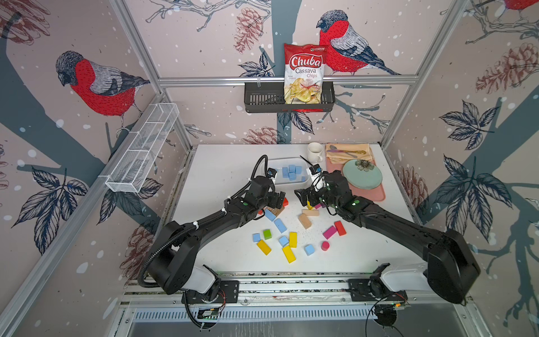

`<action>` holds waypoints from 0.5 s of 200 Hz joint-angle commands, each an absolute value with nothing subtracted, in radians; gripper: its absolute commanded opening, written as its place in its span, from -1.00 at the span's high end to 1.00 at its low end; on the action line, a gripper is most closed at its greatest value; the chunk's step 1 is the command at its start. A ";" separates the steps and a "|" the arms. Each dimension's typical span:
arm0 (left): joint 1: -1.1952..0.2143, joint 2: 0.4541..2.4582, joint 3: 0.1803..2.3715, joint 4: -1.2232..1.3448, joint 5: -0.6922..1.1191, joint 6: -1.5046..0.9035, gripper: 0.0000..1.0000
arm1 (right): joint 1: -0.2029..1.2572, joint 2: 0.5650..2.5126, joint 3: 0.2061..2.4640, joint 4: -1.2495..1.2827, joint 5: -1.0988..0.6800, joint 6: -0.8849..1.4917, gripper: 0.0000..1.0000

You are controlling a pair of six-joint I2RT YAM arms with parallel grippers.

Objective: Pick out the blue building blocks
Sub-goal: Pick up the building block from the center of the board.

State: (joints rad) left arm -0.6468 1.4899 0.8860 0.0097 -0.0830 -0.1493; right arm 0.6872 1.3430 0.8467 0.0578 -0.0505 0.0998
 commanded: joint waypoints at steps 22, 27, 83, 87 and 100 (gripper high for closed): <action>-0.656 1.581 0.985 -0.249 -0.094 -0.141 -0.85 | 0.682 1.335 0.825 0.068 -0.069 0.074 -0.99; -0.656 1.592 0.992 -0.270 -0.096 -0.139 -0.84 | 0.682 1.334 0.821 0.067 -0.073 0.074 -0.99; -0.656 1.674 1.084 -0.429 -0.072 -0.096 -0.80 | 0.684 1.343 0.808 0.059 -0.081 0.080 -0.99; -0.655 1.679 1.086 -0.435 -0.062 -0.095 -0.80 | 0.684 1.343 0.808 0.059 -0.081 0.080 -0.99; -0.656 1.693 1.088 -0.448 -0.037 -0.092 -0.79 | 0.683 1.345 0.807 0.061 -0.074 0.078 -0.99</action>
